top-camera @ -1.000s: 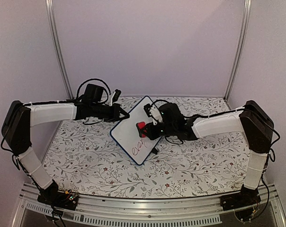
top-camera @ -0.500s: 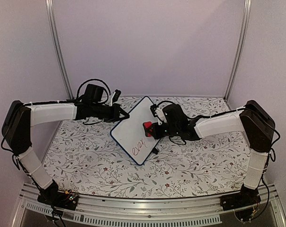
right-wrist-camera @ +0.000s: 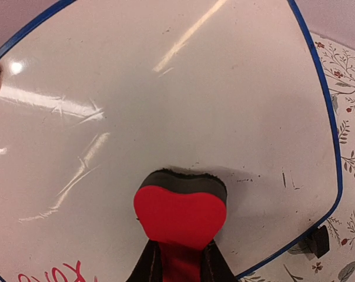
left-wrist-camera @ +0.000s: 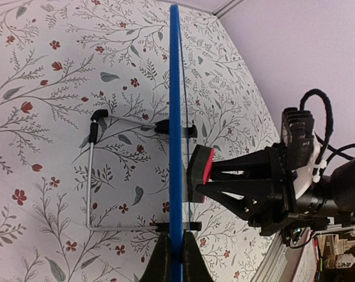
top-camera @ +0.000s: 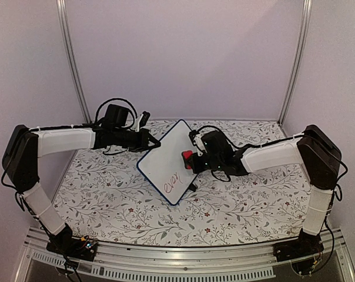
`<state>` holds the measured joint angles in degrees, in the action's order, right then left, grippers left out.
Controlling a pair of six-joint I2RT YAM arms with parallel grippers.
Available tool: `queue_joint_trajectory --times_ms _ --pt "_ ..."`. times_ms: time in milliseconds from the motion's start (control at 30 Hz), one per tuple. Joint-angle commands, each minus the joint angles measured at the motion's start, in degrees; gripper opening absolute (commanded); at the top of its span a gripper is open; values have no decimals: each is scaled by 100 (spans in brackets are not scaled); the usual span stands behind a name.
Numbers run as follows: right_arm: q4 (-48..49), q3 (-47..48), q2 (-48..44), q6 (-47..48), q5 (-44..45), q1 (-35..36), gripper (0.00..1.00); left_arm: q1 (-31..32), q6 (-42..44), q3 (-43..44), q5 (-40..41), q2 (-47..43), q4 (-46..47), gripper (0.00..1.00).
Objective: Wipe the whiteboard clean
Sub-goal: Erase the whiteboard at the center of the board.
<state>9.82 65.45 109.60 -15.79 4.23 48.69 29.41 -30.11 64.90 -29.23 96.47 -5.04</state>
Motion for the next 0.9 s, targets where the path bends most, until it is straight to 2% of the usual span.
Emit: queue_joint_trajectory --times_ms 0,867 --pt "-323 -136 13 425 184 361 0 127 163 66 -271 105 -82 0" --pt "-209 -337 -295 908 675 1111 0 127 146 66 -239 107 -101 0"
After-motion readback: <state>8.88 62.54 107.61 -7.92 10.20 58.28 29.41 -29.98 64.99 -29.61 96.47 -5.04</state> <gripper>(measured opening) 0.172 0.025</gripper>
